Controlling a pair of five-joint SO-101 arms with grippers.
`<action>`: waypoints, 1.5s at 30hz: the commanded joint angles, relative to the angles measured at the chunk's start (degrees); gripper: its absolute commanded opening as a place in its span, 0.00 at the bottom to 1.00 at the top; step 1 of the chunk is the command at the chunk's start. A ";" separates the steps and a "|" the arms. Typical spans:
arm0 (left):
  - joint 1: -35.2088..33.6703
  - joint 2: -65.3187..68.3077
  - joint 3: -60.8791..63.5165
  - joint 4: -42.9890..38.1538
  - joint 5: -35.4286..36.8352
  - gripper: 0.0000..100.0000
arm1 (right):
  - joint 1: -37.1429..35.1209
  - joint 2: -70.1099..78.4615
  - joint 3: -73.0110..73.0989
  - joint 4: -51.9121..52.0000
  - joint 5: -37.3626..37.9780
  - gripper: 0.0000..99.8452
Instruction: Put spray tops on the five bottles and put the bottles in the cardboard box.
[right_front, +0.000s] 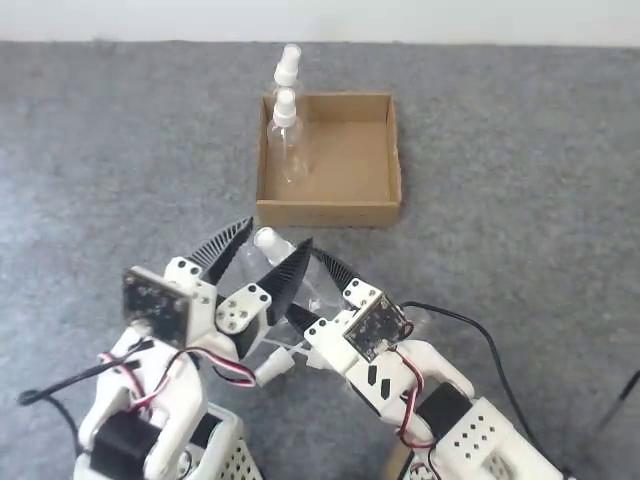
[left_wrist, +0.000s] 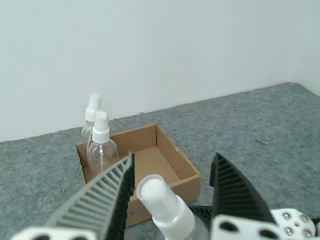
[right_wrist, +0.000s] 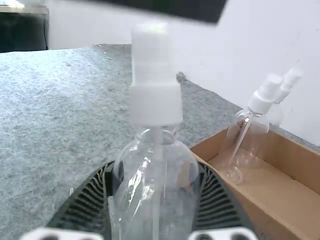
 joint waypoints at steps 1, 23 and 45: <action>-3.16 -0.09 -4.53 0.18 1.05 0.23 | 0.75 -0.66 1.14 -1.27 0.26 0.02; -20.31 -0.09 8.57 -10.46 6.33 0.09 | -1.54 -1.19 1.14 -1.89 0.26 0.02; -3.87 -0.09 8.84 -4.40 -3.08 0.08 | -1.36 -1.19 1.14 -1.80 0.26 0.02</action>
